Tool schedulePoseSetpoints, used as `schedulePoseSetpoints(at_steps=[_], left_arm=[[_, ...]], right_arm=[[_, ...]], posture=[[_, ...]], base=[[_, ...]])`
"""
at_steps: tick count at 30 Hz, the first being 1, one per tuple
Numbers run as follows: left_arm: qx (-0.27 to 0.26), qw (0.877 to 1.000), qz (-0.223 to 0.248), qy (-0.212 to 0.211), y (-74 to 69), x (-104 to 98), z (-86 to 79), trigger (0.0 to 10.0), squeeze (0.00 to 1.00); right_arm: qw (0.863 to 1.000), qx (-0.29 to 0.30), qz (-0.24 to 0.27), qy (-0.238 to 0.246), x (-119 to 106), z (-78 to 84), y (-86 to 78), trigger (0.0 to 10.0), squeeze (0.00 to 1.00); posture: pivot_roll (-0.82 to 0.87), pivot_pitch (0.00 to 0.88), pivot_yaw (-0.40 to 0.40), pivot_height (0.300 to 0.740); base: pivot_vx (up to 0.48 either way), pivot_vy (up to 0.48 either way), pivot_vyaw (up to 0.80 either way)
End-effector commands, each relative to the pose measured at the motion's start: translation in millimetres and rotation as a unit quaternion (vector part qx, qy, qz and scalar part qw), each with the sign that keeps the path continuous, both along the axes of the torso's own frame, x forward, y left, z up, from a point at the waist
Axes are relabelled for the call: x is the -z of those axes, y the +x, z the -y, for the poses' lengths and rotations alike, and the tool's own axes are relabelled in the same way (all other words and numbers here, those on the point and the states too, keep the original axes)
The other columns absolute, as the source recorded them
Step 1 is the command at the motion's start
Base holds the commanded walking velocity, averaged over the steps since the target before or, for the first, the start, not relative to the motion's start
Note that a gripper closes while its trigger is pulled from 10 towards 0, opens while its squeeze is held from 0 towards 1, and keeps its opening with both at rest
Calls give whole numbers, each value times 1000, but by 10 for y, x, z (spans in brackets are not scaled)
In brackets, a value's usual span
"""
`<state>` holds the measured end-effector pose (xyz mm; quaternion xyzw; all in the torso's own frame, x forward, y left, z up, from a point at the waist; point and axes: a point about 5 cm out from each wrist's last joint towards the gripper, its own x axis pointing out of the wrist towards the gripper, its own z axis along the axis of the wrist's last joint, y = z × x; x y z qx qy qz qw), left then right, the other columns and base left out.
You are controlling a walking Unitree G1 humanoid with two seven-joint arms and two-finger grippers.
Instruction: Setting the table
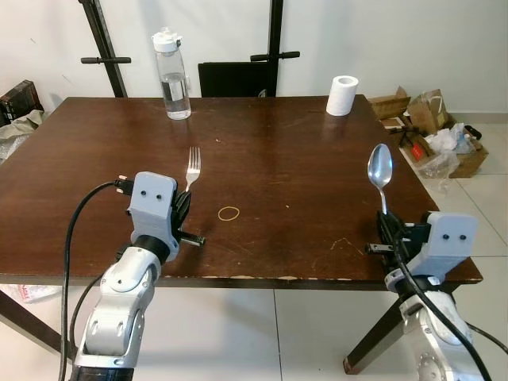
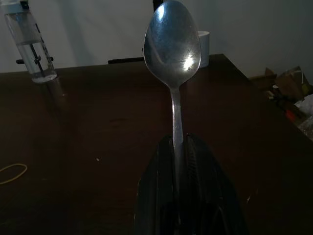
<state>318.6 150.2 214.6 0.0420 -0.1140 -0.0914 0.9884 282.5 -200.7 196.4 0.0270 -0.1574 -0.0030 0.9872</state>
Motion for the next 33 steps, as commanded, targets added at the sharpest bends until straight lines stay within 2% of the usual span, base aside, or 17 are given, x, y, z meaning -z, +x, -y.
schedulePoseSetpoints(at_steps=[1, 21, 33], left_arm=[[-3, 1000, -11, 2, 0, 52, -3, 10000, 0], [1, 1000, -13, -4, 20, 56, 43, 10000, 0], [2, 1000, -12, -6, 22, 41, 48, 10000, 0]], right_arm=[[1000, 1, -5, -3, 42, 2, -9, 10000, 0], [1000, 2, -8, -6, 53, 25, 4, 10000, 0], [1000, 5, 0, -4, 22, 47, -1, 10000, 0]], posture=[[-6, 106, 100, 697], [-12, 104, 101, 622], [-12, 107, 103, 617]], base=[[0, 0, 0], [0, 0, 0], [0, 0, 0]])
